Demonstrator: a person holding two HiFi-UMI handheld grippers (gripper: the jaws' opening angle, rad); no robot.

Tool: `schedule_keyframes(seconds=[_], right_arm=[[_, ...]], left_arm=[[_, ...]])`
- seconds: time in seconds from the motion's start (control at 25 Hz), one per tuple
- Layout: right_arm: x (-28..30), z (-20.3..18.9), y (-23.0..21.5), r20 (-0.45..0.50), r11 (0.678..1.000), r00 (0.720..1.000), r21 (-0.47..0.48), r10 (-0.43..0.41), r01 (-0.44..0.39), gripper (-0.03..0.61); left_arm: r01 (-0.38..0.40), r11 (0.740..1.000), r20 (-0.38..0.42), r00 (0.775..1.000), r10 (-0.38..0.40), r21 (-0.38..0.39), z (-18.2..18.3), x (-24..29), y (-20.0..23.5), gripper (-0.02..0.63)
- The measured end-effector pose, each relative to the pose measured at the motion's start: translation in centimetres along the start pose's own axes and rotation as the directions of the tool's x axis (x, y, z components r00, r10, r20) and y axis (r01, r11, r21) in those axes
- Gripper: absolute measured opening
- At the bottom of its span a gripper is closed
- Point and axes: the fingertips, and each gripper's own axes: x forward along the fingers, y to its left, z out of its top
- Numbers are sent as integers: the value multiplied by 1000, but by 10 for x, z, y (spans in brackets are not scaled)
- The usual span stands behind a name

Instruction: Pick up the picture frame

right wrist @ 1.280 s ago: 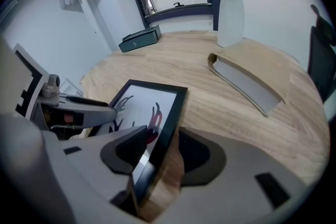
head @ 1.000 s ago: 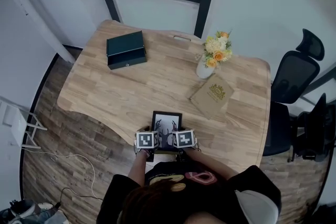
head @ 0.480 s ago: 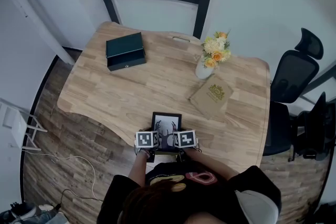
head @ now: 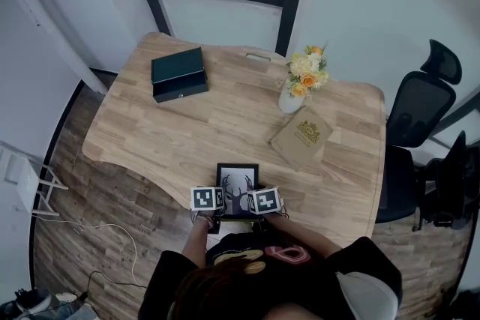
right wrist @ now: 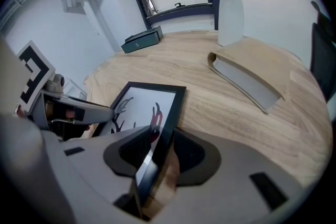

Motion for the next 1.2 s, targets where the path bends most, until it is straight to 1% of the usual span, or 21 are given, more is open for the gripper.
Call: schedule_keyframes(seconds=[0.12, 0.4, 0.88, 1.0, 1.2], right_arm=[[-2, 0, 1, -3, 1000, 1000, -2, 1, -1, 141], [-10, 5, -5, 15, 1000, 1000, -17, -17, 18, 140], [-25, 7, -3, 25, 999, 1000, -50, -17, 19, 124], [-31, 10, 1, 42, 998, 999, -67, -17, 20, 115], [-39, 11, 9, 72, 996, 997, -85, -18, 24, 101]], left_arm=[[-2, 1000, 6, 1000, 2, -6, -1, -4, 0, 100], [-3, 1000, 51, 999, 3, 0, 6, -7, -7, 92], [12, 1000, 86, 996, -13, 12, 2, -25, -15, 81], [14, 1000, 102, 995, -15, 18, 1, -32, -14, 80], [-7, 999, 139, 990, 3, 31, 3, -46, -12, 80]])
